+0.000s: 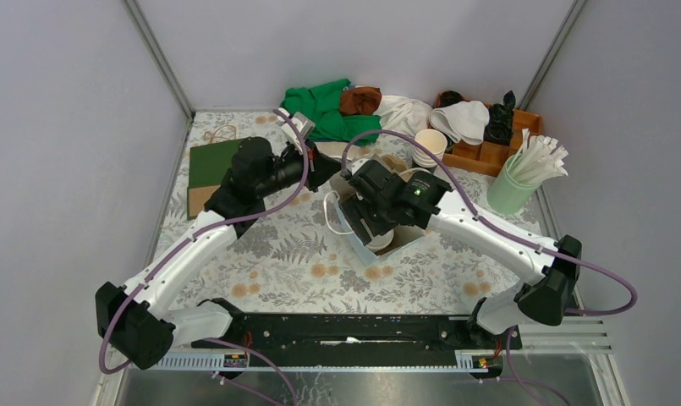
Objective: Pack the takeout coffee
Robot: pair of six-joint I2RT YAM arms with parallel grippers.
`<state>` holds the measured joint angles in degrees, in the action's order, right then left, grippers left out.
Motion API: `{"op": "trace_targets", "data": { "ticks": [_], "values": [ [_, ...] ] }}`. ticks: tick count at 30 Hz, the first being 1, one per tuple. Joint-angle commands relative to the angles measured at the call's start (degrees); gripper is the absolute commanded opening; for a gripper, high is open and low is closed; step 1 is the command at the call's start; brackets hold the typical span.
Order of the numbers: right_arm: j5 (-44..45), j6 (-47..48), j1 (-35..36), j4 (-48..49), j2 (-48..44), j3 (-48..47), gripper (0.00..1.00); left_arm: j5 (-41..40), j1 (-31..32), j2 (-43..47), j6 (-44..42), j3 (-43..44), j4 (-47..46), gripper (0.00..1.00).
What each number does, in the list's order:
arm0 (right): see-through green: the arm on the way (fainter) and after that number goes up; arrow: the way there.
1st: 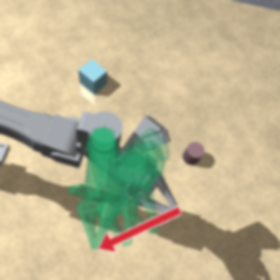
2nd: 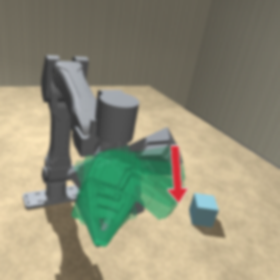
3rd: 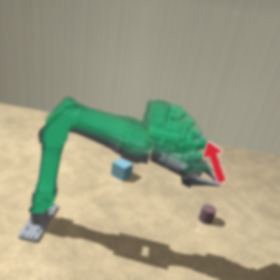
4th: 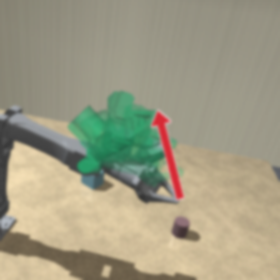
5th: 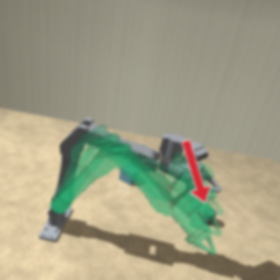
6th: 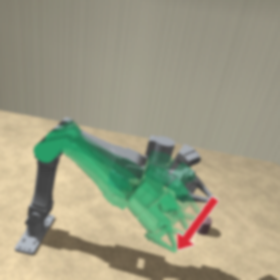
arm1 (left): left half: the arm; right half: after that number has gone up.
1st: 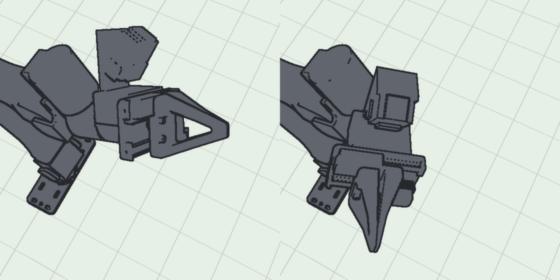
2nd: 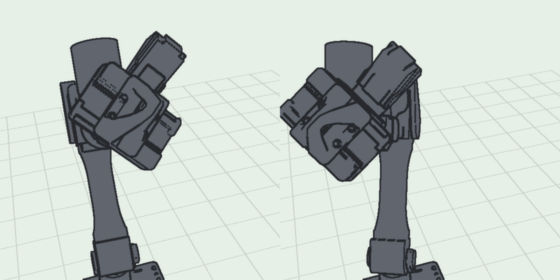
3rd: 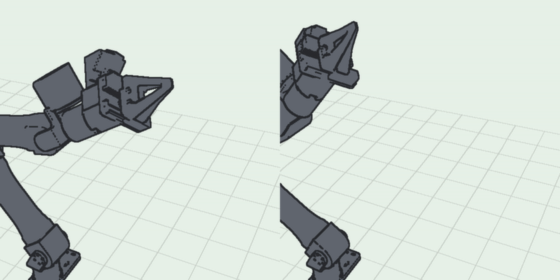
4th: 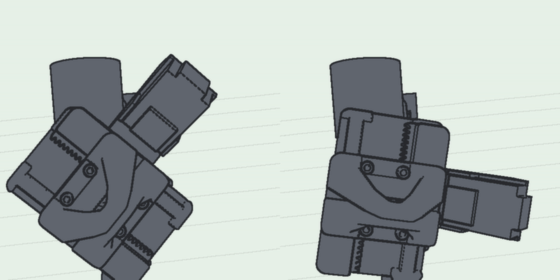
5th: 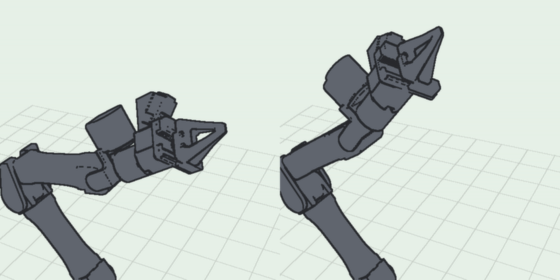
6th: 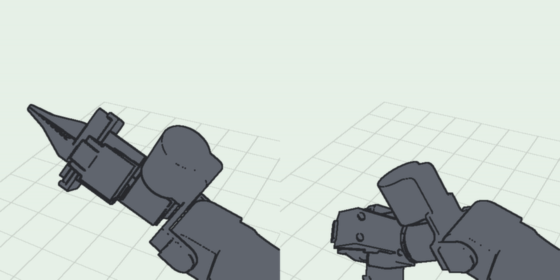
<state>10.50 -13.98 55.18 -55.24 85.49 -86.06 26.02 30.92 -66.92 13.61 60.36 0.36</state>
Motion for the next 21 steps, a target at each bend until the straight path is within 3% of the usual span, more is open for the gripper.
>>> {"op": "trace_targets", "data": {
  "ticks": [1,14,21],
  "values": [
    [1.98,2.39,0.83,3.18,-1.51,0.79,0.34,-4.42,0.62,1.59,2.02,0.94,-7.22,0.00],
    [11.70,2.70,2.92,3.48,-1.71,6.32,0.35,-5.28,3.04,1.20,4.26,2.17,-1.04,0.00],
    [9.39,1.90,2.92,6.56,-2.09,9.24,0.35,-5.43,4.12,0.68,4.61,2.80,2.15,0.00]
  ]
}}
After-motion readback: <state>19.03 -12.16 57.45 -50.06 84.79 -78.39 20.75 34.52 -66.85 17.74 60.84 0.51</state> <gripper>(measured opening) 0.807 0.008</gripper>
